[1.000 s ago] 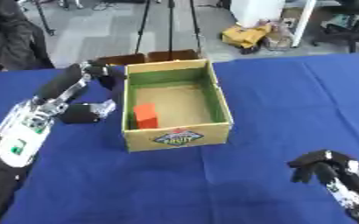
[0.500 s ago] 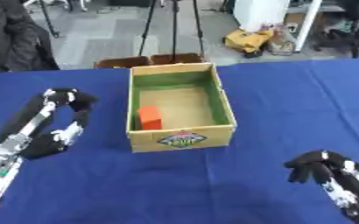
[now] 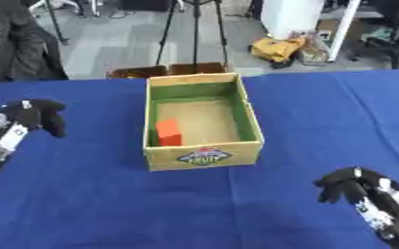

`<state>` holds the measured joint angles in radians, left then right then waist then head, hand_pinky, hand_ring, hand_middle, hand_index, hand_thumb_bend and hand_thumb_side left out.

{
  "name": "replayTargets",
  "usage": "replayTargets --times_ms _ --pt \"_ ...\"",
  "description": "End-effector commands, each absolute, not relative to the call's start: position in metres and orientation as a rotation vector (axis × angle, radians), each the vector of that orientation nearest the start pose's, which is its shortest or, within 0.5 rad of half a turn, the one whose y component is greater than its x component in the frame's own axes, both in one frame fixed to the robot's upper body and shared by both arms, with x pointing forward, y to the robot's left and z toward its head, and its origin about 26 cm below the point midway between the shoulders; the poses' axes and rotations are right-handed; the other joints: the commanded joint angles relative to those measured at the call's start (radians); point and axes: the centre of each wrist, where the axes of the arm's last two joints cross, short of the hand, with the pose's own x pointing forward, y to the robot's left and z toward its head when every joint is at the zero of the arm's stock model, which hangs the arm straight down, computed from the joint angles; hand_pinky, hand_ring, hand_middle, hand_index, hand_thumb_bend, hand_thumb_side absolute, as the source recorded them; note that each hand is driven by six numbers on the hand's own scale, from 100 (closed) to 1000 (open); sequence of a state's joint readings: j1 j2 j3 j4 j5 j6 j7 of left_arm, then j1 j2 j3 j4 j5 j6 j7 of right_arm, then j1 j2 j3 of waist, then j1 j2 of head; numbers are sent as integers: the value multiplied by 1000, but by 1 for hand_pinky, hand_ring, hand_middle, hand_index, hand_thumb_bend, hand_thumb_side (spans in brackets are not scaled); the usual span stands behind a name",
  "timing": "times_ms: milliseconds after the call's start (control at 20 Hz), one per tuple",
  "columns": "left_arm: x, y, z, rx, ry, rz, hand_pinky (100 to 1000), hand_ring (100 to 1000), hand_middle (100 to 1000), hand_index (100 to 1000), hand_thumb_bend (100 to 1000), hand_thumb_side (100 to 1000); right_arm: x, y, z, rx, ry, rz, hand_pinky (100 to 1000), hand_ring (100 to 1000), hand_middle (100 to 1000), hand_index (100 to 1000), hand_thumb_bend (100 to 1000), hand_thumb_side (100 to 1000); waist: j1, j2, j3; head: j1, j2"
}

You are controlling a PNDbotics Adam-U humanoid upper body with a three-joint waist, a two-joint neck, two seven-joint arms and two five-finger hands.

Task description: Pick up objects on the table and place them in the box.

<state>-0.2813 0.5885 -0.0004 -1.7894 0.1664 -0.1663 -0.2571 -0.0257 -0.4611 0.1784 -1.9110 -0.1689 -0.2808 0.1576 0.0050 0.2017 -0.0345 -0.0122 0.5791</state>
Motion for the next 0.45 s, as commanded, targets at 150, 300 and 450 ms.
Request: replayTargets --times_ms 150,300,450 --pt "313 338 188 115 -2083 -735 577 535 534 788 118 955 269 -279 104 145 -2088 643 764 529 412 696 100 612 3 -20 5 -6 -4" --pt "311 339 183 114 -2066 -720 578 534 533 786 119 966 268 -279 104 144 -2086 640 764 529 412 696 100 613 3 -21 4 -7 -6" --pt "309 343 179 100 -2050 -714 577 533 532 786 124 985 268 -279 103 143 -2083 640 765 529 412 696 100 615 4 -23 5 -5 -6"
